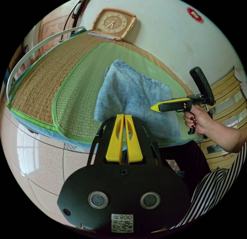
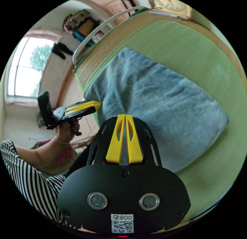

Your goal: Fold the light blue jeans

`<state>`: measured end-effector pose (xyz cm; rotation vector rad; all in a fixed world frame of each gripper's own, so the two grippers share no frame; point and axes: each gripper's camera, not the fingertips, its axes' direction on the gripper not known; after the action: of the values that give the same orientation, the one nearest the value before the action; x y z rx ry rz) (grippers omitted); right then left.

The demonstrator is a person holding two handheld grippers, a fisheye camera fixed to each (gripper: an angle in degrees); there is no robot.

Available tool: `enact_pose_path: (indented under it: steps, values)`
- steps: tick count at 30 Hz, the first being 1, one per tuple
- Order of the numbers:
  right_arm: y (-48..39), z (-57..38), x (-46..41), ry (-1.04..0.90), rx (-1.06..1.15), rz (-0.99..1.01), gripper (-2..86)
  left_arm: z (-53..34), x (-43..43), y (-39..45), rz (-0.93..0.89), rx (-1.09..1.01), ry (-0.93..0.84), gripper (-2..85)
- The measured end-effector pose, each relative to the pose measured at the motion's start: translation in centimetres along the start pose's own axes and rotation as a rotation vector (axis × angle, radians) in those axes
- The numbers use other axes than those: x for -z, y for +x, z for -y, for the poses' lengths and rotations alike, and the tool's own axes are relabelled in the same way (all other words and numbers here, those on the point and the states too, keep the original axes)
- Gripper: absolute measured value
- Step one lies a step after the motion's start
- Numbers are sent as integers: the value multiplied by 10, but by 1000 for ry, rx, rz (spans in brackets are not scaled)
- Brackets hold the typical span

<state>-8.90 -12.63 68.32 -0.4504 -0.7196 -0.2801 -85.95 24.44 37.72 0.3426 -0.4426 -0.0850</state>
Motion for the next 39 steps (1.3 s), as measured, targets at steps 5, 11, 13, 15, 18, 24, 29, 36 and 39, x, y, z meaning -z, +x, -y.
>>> enact_pose_path:
  steps: [5,11,13,15,18,24,29,36,39]
  values:
    - [-8,-33,20,47,38,-13,1,5,8,23,37,-53,24,1]
    - [19,-94,6,-52,-57,16,1,19,-9,32,25,-21,-55,1]
    - [27,-115,18,-3,-90,52,1,21,-5,40,7,-38,-19,1]
    - [34,-128,26,22,-117,48,1,22,-6,50,-13,-57,-28,1]
    - [55,-145,19,-44,-164,40,1,22,-18,69,-71,-94,-84,1]
    - [80,-182,31,35,-240,149,1,25,-53,96,-350,-45,-224,1]
    - [93,-202,49,118,-249,189,1,39,-74,122,-348,-83,-287,1]
    - [124,-161,120,292,-217,57,0,66,-106,161,-258,-185,-340,2]
    - [147,-128,137,297,-244,1,0,73,-128,172,-237,-200,-406,2]
